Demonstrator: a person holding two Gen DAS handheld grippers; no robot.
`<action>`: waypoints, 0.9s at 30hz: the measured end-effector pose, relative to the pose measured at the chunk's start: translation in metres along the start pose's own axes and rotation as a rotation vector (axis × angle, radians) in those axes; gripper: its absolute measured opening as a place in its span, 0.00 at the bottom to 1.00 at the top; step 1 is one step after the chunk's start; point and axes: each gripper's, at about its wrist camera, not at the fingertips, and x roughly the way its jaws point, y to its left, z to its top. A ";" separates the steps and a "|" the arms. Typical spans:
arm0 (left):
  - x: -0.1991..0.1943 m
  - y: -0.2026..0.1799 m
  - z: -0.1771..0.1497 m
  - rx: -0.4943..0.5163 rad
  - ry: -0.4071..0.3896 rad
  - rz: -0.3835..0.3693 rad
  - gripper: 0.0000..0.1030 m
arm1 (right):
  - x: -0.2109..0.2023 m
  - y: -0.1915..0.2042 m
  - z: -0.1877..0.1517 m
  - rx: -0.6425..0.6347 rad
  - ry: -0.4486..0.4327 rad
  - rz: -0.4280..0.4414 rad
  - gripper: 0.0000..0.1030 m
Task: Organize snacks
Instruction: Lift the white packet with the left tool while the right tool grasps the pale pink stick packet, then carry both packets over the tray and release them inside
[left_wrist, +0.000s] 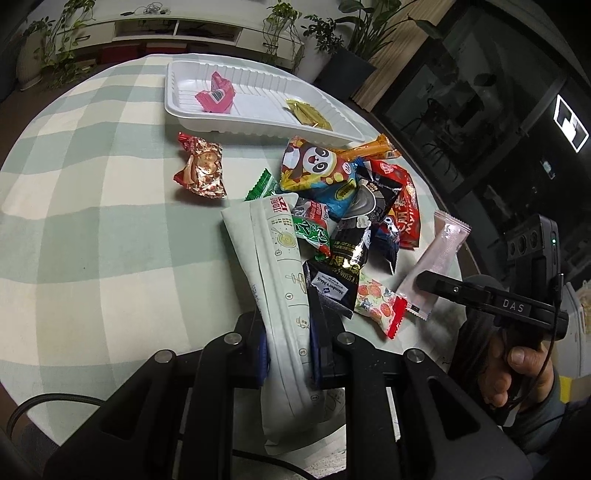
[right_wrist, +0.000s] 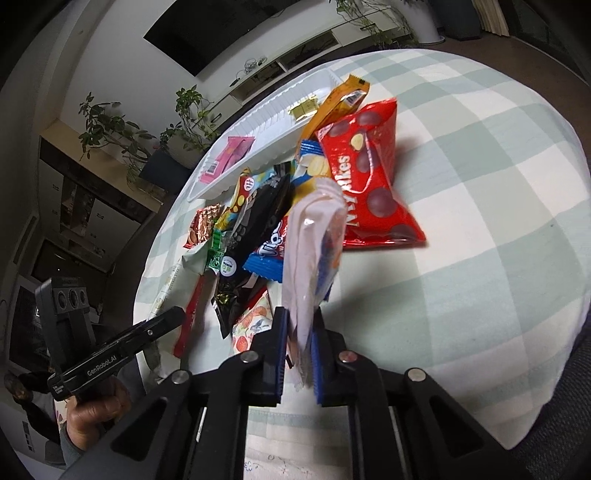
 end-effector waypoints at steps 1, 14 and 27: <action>-0.002 0.000 0.000 -0.004 -0.006 -0.004 0.15 | -0.004 -0.001 0.000 0.003 -0.005 0.002 0.12; -0.047 0.014 0.035 -0.047 -0.130 -0.050 0.15 | -0.053 -0.012 0.036 -0.003 -0.116 -0.014 0.12; -0.053 0.026 0.165 0.002 -0.242 0.041 0.15 | -0.062 0.049 0.164 -0.261 -0.153 -0.031 0.12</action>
